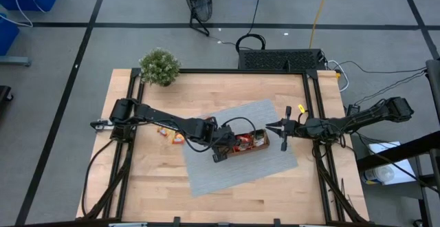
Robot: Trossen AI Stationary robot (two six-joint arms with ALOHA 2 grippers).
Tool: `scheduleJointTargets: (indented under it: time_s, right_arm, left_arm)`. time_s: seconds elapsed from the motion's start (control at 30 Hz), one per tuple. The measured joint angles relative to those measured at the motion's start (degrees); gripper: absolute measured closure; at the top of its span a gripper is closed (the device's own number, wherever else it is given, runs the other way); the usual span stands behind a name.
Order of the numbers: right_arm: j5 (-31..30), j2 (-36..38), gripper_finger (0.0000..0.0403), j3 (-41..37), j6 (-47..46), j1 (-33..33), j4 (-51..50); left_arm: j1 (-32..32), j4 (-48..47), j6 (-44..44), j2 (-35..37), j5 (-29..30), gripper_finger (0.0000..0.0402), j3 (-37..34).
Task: Pick & Place Tea
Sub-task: Put the yellow tea bag into the left section of the wooden organizer
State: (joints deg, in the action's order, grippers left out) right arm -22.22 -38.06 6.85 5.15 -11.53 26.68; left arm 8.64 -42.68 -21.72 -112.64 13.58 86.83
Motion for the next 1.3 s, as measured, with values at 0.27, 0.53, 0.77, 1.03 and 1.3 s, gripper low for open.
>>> scheduleJointTargets:
  time_s: [0.27, 0.53, 0.77, 1.03, 1.3]
  right_arm:
    - [0.0, 0.0, 0.0385, 0.0, 0.0, 0.0, 0.0]
    - [0.0, 0.0, 0.0385, 0.0, 0.0, 0.0, 0.0]
    - [0.0, 0.0, 0.0385, 0.0, 0.0, 0.0, 0.0]
    - [0.0, 0.01, 0.0385, 0.0, -0.02, 0.01, -0.13]
    - [0.0, 0.02, 0.0385, 0.0, -0.04, -0.22, -0.35]
  left_arm:
    - [0.0, 0.07, -2.87, 0.0, -0.02, 0.0378, 0.0]
    - [-0.02, -0.11, -2.88, 0.0, 0.02, 0.0331, 0.0]
    - [-0.39, -2.94, -0.13, 1.06, 4.25, 0.026, -0.04]
    - [-0.92, -10.75, -6.29, 7.53, 18.23, 0.0247, -0.02]
    - [-1.58, -18.94, -14.64, 7.13, 11.71, 0.0247, -2.46]
